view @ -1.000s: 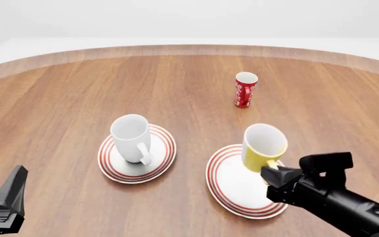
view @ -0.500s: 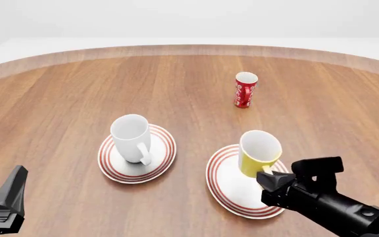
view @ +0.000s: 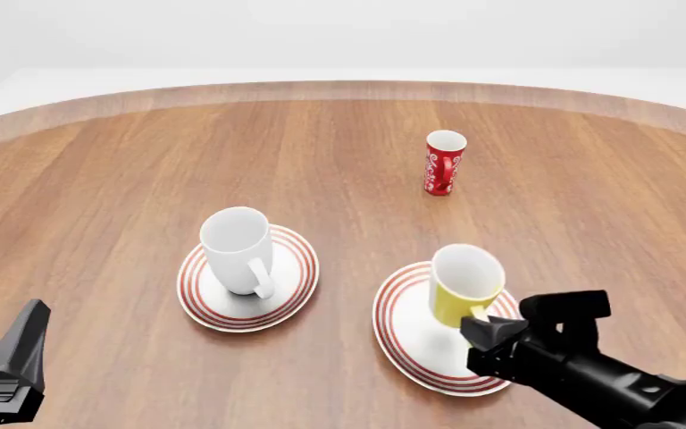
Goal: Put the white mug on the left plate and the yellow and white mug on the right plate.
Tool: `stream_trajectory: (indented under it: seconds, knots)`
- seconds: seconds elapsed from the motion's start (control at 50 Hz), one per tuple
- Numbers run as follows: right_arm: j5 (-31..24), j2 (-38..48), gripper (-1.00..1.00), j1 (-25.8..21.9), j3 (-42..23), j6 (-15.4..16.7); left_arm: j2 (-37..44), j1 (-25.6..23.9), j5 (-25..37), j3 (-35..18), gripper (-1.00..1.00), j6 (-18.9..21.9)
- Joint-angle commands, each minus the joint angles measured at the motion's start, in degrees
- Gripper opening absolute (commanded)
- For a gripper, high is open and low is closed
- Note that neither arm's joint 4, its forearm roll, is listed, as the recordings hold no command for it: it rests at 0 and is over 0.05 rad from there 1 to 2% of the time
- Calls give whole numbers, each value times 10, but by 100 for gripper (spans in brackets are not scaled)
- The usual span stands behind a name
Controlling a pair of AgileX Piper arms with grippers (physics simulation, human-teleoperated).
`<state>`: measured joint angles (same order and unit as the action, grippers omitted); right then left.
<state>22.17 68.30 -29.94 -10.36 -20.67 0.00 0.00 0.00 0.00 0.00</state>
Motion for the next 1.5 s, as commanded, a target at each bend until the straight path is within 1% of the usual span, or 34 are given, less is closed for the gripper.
stream_trajectory:
  seconds: [0.02,0.3,0.94,0.96,1.3,1.42,1.5]
  knots:
    - [28,30,-100,-2,1,-11,0,0,0,0,100,0]
    - [54,66,-100,-3,3,-14,0,0,0,0,100,0]
    - [59,69,-100,7,11,-8,0,0,0,0,100,0]
    - [60,69,100,7,11,-8,0,0,0,0,100,0]
    - [56,59,100,12,15,-6,0,0,0,0,100,0]
    - [29,31,100,15,11,-2,0,0,0,0,100,0]
    - [0,-1,100,17,7,1,0,0,0,0,100,0]
